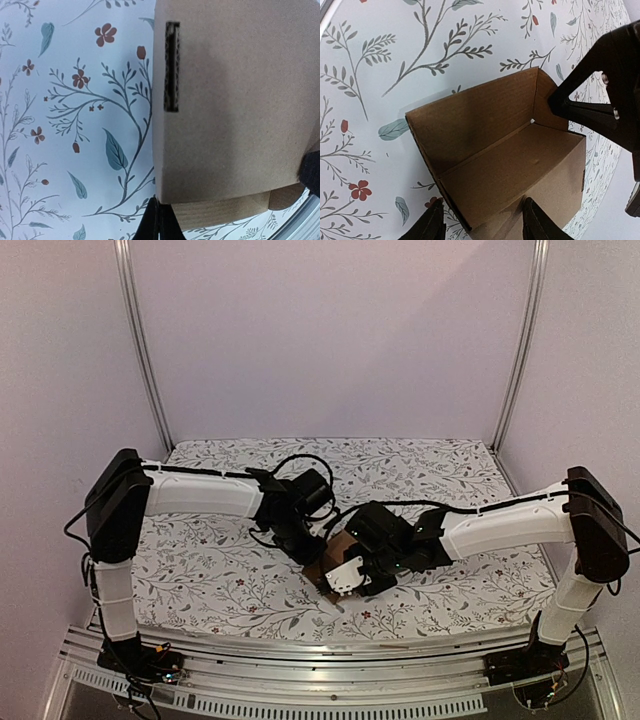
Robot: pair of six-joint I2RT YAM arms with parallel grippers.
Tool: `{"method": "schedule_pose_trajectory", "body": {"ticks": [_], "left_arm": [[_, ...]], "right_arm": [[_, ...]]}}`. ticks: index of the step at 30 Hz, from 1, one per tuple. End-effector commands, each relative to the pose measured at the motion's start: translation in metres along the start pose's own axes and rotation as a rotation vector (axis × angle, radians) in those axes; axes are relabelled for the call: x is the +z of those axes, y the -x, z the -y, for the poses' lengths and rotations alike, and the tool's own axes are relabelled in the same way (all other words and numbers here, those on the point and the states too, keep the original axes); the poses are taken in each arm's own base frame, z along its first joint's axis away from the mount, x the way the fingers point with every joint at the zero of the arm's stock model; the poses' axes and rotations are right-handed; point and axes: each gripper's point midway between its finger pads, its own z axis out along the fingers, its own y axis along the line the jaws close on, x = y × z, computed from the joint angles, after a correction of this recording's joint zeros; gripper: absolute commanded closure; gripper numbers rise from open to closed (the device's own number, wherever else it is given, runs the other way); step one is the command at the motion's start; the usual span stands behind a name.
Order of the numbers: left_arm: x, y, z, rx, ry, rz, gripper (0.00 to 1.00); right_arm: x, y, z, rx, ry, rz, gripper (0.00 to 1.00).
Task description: Fold the paper box
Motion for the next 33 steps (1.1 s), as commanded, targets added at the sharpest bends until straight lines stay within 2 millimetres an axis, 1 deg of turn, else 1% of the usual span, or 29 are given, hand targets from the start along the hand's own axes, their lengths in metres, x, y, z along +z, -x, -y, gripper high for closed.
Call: {"method": "schedule_pose_trajectory", "body": {"ticks": [1,8,17,19,22,25,27,30,33], "left_arm": [[0.007,-0.017,-0.002,0.000,-0.024,-0.111,1.00],[0.008,-0.014,0.001,0.004,-0.049,-0.141,1.00],[0.008,-0.015,0.002,0.006,-0.053,-0.148,1.00],[0.007,-0.015,0.002,0.004,-0.055,-0.148,1.00],[0.005,-0.013,0.002,0.005,-0.055,-0.144,1.00],[0.006,-0.013,0.003,0.006,-0.060,-0.146,1.00],[0.006,-0.013,0.003,0.007,-0.061,-0.149,1.00],[0.006,-0.014,0.003,0.006,-0.063,-0.154,1.00],[0.006,-0.013,0.004,0.006,-0.066,-0.160,1.00]], "right_arm": [[0.014,-0.013,-0.053,-0.047,0.196,-0.017,0.49],[0.013,-0.019,-0.064,-0.090,0.242,-0.032,0.46],[0.020,-0.014,-0.054,-0.020,0.223,-0.041,0.49],[0.022,-0.014,-0.051,-0.007,0.207,-0.053,0.52],[0.026,-0.017,-0.047,0.005,0.187,-0.076,0.59],[0.028,-0.018,-0.048,0.012,0.192,-0.083,0.63],[0.028,-0.018,-0.050,0.014,0.202,-0.085,0.63],[0.027,-0.020,-0.053,0.007,0.213,-0.087,0.58],[0.020,-0.018,-0.063,-0.023,0.268,-0.066,0.53]]}}
